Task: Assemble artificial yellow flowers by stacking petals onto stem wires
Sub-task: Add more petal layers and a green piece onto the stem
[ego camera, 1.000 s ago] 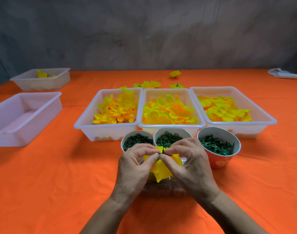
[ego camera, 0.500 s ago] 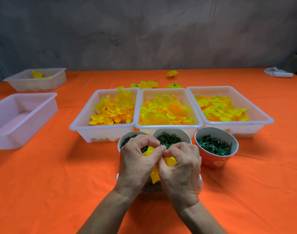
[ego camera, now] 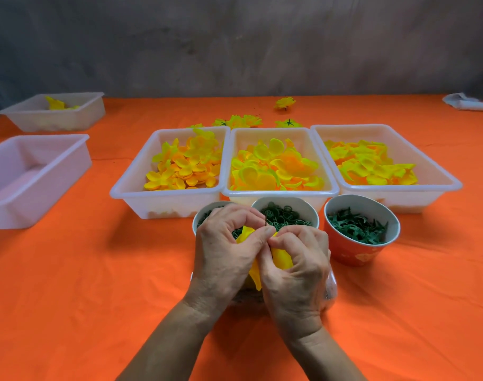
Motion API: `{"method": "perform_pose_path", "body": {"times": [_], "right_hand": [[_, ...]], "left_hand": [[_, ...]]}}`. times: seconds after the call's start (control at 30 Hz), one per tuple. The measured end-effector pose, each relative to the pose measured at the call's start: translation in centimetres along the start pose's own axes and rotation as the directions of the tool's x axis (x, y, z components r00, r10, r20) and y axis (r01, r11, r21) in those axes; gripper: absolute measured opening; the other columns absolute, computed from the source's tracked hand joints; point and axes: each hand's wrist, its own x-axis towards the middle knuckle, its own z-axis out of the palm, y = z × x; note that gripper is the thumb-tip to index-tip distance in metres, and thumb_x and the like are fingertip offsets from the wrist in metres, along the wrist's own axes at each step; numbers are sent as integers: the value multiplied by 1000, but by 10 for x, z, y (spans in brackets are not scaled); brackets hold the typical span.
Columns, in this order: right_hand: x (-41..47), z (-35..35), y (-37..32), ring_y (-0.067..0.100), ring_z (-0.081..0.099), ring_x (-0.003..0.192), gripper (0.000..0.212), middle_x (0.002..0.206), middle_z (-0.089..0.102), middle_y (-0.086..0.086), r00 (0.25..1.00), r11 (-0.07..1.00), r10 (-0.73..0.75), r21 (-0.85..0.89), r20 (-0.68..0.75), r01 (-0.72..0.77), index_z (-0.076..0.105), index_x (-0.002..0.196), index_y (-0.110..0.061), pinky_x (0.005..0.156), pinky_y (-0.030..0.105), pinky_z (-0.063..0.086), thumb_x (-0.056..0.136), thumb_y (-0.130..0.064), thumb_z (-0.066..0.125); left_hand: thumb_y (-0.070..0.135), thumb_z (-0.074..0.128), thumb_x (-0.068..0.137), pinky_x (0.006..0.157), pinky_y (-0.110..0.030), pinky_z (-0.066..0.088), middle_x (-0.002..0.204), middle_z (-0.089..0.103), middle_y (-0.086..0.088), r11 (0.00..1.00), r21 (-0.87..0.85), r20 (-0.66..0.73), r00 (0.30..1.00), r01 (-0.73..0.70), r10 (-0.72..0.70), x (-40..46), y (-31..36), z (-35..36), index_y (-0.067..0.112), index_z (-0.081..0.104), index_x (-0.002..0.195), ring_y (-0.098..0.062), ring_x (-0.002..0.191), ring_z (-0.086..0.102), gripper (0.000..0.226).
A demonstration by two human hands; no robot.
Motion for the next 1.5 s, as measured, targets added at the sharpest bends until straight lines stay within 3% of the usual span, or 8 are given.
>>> {"method": "perform_pose_path", "body": {"times": [0.43,0.6,0.7,0.8,0.9,1.07,1.3,1.5], "right_hand": [[4,-4,1,17,50,78,16,69,59,-6,996,1000,14,4,85,-14,61,60,-17,65,38,43,71,-24,71],[22,-17,14,16,54,88,10,74,63,-7,929,958,33,255,370,-135,70,67,-21,74,29,45,74,-28,74],[35,-23,22,15,56,95,9,83,65,-4,822,928,0,307,569,-212,75,76,-19,78,22,43,74,-28,72],[40,-26,29,17,58,100,17,88,65,-5,762,884,18,346,647,-314,73,79,-27,76,26,49,76,-10,77],[39,-26,32,20,61,98,19,86,66,-5,753,831,40,397,657,-390,74,76,-26,74,43,54,75,-7,76],[38,-24,34,25,60,96,13,84,66,-4,774,815,40,428,632,-392,73,72,-24,72,48,54,71,-12,78],[33,-19,35,18,57,91,9,81,62,-9,839,859,-49,452,541,-241,70,74,-26,71,24,42,71,-20,76],[32,-16,37,16,56,90,7,82,62,-8,844,849,-69,475,531,-230,69,74,-24,72,27,44,70,-19,72]], "left_hand": [[1,80,67,82,-36,51,77,66,7,999,23,17,999,31,-31,1,3,-1,19,66,63,-15,83,65,24],[5,81,67,77,-20,49,77,67,11,996,-31,37,996,86,-85,0,2,-4,30,66,61,-4,82,64,29],[22,79,68,78,-23,50,80,68,10,992,-74,40,995,99,-96,-6,0,-6,31,70,66,-4,86,64,13],[12,78,72,78,-35,54,84,69,8,990,-85,25,994,110,-108,-13,-8,-5,31,72,73,-7,90,64,20],[7,77,73,72,-41,54,86,69,8,993,-58,8,995,101,-101,-17,-12,-5,29,73,74,-10,89,65,22],[10,77,73,68,-50,53,86,68,8,998,-24,-14,998,64,-64,-20,-15,-5,24,74,73,-16,89,65,15],[19,71,72,73,-49,51,85,68,6,986,136,-1,995,-98,99,-19,-16,-5,13,75,73,-17,90,62,8],[15,72,73,71,-47,51,82,69,5,982,125,-15,989,-142,145,-19,-21,-2,11,74,72,-20,89,61,4]]}}
